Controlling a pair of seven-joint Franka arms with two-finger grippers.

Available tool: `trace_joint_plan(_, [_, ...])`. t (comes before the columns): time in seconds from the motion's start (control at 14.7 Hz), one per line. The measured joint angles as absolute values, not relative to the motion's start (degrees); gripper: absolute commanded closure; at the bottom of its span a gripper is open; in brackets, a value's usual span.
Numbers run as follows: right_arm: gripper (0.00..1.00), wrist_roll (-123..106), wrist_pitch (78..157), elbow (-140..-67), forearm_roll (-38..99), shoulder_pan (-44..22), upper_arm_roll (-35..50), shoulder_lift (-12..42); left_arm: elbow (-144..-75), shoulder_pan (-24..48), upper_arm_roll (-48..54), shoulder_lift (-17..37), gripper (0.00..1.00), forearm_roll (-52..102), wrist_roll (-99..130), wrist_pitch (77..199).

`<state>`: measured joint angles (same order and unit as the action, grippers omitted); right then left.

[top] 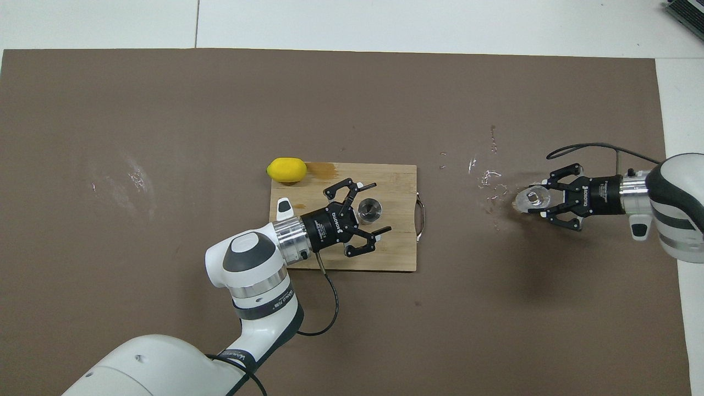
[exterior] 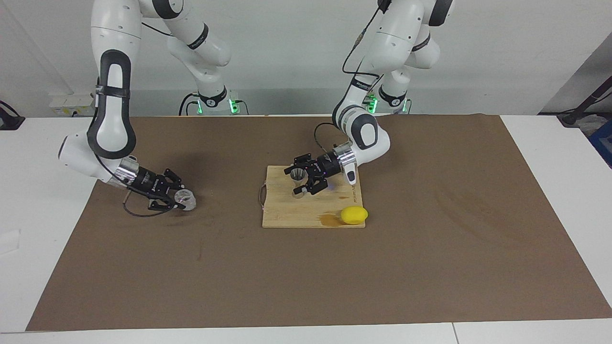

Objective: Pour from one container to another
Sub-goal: 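Grasp the clear glass cup with the right gripper and lift it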

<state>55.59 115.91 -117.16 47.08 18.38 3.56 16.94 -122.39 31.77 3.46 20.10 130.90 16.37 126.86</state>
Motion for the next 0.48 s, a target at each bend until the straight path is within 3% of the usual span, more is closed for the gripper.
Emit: trace_joint_plan(0.48, [1.0, 63.41, 115.98, -116.2, 45.0, 7.76, 3.73, 11.35, -124.65, 31.77, 3.38, 18.08, 0.0, 130.9, 16.37, 126.78])
